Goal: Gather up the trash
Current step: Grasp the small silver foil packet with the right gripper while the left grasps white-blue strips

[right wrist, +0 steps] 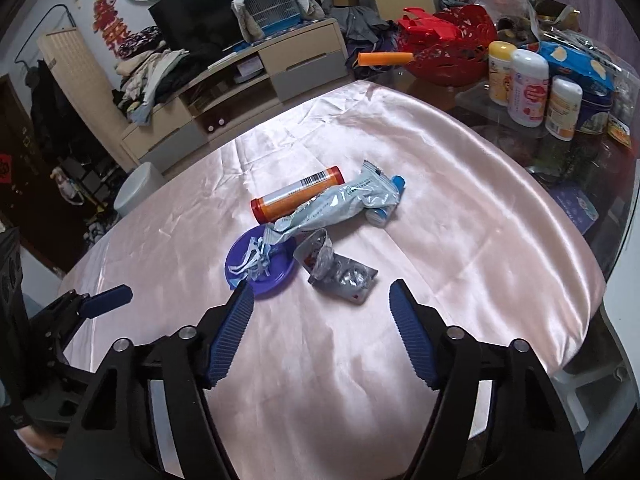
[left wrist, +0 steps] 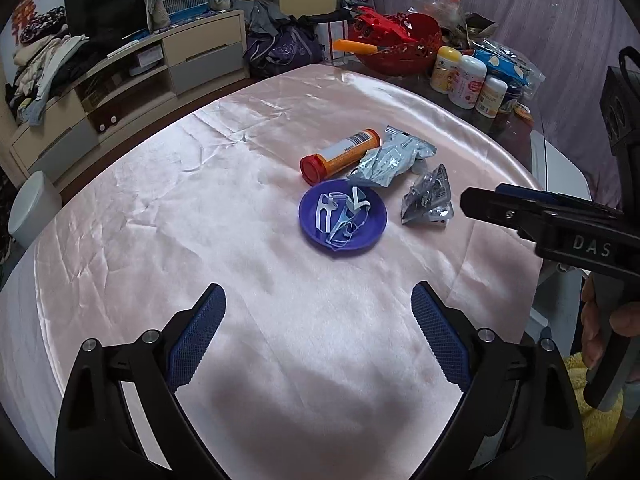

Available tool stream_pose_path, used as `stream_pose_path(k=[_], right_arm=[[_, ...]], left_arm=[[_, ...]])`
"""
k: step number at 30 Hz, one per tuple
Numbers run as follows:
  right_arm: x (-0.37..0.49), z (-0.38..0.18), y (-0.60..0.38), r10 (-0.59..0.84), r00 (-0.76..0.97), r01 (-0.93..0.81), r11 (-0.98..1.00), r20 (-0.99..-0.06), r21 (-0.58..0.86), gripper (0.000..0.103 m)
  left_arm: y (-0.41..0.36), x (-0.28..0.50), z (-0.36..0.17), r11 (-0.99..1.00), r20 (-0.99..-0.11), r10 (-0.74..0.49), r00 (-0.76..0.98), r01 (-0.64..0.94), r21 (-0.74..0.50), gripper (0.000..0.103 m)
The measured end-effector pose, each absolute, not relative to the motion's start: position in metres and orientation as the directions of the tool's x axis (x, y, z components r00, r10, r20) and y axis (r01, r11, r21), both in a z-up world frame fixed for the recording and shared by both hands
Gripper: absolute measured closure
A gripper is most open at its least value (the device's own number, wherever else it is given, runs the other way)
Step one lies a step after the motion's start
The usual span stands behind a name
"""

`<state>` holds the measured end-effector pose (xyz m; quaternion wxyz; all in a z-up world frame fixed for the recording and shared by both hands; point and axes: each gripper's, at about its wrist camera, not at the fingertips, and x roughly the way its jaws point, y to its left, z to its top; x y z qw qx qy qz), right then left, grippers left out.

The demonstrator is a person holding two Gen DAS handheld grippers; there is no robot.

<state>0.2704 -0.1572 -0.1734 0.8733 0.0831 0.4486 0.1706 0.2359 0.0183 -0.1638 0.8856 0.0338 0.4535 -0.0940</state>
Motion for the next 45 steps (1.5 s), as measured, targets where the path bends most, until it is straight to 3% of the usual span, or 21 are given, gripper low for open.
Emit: stream_pose_path(k=[10,14,19,22,26,36,45], right_arm=[[0.305,-0.207,-0.148,0.382,0.495,-0.236,0.924,-0.78,0.302,0.079],[0.305,-0.204,-0.155,0.347,0.524,-0.24,0.936,-0.778,0.256,0.082],[0.305,-0.196,-0.17,0.326,0.551,-0.24,0.944,-0.768,0.228,0.082],[0.304,-0.191,-0.176,0.329,0.561,-0.243,0.943,-0.76,0.228,0.082],[0.301,-0.186,-0.18,0.331,0.566,-0.251,0.942,-0.755,0.225,0.082],[0.277,-0.159,-0.186,0.322,0.593,-0.251,0.945,-0.738,0.211,0.082],[0.218,-0.115,-0.21,0.282,0.652,-0.234,0.958,-0.703,0.167,0.082]], left_arm=[[0.004,0.284,-0.176,0.972,-0.812,-0.154,0.563,0.233,-0.023,0.031],[-0.006,0.301,-0.183,0.965,-0.819,-0.182,0.543,0.258,-0.044,0.049],[-0.022,0.317,-0.195,0.959,-0.835,-0.187,0.517,0.279,-0.042,0.057],[-0.026,0.325,-0.204,0.958,-0.85,-0.189,0.491,0.282,-0.05,0.068],[-0.025,0.331,-0.213,0.961,-0.866,-0.19,0.462,0.266,-0.069,0.094],[-0.022,0.299,-0.165,0.966,-0.819,-0.174,0.548,0.255,-0.034,0.096],[-0.038,0.226,-0.109,0.95,-0.751,-0.222,0.621,0.31,-0.024,0.096]])
